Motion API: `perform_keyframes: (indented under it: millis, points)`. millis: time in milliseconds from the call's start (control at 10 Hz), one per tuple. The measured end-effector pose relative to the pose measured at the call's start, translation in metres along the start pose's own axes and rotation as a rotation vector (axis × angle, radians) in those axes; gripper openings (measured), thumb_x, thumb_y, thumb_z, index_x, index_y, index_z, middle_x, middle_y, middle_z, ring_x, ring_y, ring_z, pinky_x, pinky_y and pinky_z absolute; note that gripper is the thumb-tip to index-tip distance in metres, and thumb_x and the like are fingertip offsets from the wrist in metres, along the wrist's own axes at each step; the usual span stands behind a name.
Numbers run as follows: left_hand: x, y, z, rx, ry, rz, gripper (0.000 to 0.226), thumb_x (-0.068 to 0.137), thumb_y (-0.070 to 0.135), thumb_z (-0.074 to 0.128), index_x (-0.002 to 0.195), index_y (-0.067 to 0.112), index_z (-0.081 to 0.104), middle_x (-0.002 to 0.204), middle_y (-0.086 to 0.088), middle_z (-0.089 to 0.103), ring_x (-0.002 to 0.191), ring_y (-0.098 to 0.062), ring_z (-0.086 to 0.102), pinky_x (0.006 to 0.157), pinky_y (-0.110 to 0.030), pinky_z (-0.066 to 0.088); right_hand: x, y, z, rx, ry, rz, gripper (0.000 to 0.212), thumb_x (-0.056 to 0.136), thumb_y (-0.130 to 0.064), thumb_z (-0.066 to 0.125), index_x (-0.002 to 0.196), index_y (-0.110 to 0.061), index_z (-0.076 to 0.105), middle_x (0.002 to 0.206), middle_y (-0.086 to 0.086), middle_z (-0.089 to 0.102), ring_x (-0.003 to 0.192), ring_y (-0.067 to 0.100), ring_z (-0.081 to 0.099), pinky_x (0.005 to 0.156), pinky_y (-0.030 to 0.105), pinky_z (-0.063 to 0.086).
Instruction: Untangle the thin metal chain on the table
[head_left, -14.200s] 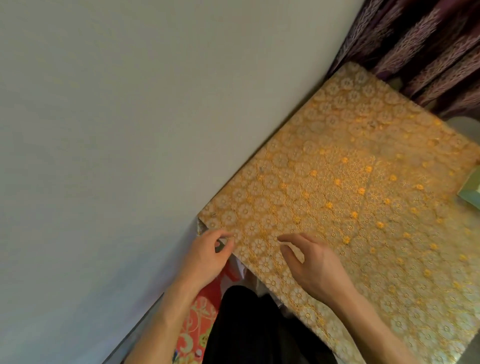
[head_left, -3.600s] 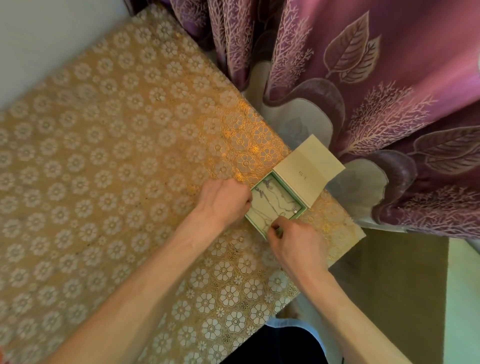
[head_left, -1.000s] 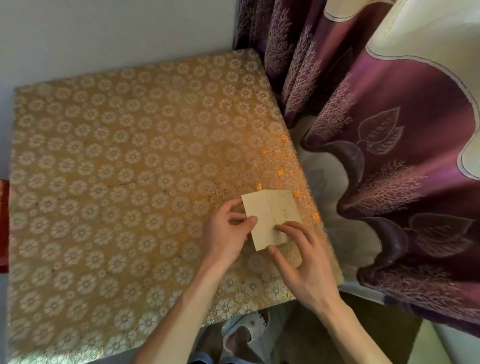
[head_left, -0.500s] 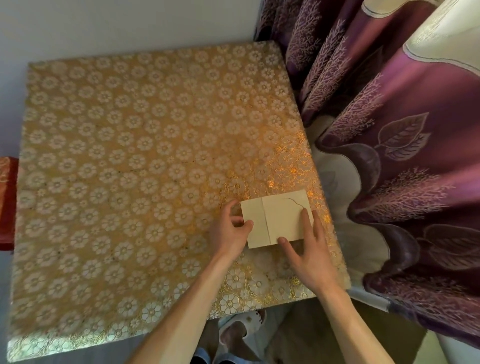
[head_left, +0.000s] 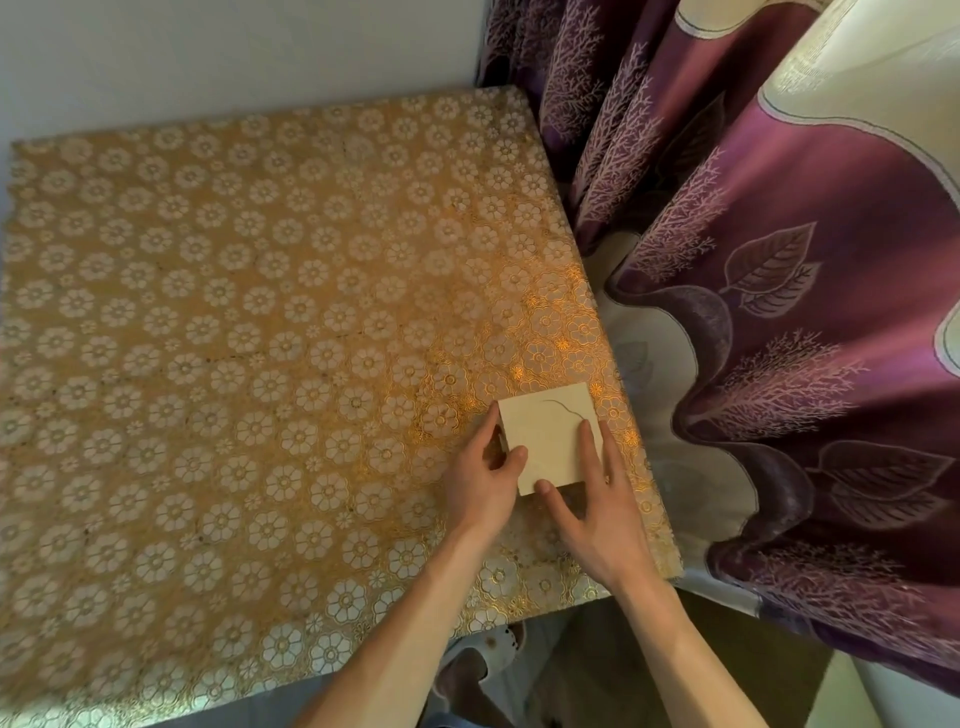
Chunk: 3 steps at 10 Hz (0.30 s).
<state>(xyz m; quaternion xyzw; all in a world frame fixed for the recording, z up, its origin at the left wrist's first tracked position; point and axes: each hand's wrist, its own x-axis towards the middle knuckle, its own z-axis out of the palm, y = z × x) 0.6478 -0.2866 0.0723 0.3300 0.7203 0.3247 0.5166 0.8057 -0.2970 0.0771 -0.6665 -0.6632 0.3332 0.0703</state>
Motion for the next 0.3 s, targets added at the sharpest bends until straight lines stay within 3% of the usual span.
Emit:
perform_keyframes:
  millis: [100, 200, 300]
  points:
    - [-0.0017, -0.0048, 0.0028, -0.025, 0.014, 0.009, 0.065, 0.094, 0.024, 0.069, 0.147, 0.046, 0.039, 0.134, 0.019, 0.061, 0.111, 0.000, 0.063, 0.081, -0.012, 0.046, -0.0008, 0.0020, 0.0003, -0.018, -0.010, -0.001, 0.089, 0.091, -0.073, 0.040, 0.158, -0.040, -0.009, 0.167, -0.013, -0.014, 0.155, 0.016, 0.003, 0.123, 0.039, 0.019]
    - [-0.0019, -0.0052, 0.0010, 0.016, 0.007, 0.015, 0.065, 0.095, 0.025, 0.068, 0.149, 0.044, 0.038, 0.132, 0.017, 0.062, 0.112, 0.001, 0.062, 0.078, -0.007, 0.044, -0.0003, 0.0011, -0.0013, -0.029, -0.009, 0.010, 0.089, 0.090, -0.075, 0.037, 0.157, -0.041, -0.012, 0.167, -0.013, -0.015, 0.155, 0.017, 0.003, 0.123, 0.041, 0.020]
    - [-0.0034, -0.0065, -0.0019, 0.129, -0.019, 0.082, 0.064, 0.097, 0.035, 0.063, 0.152, 0.044, 0.031, 0.139, 0.014, 0.059, 0.121, -0.004, 0.059, 0.095, -0.021, 0.051, -0.0033, 0.0026, -0.0003, -0.053, -0.010, -0.002, 0.088, 0.091, -0.076, 0.033, 0.155, -0.043, -0.016, 0.167, -0.012, -0.016, 0.155, 0.019, 0.003, 0.123, 0.041, 0.018]
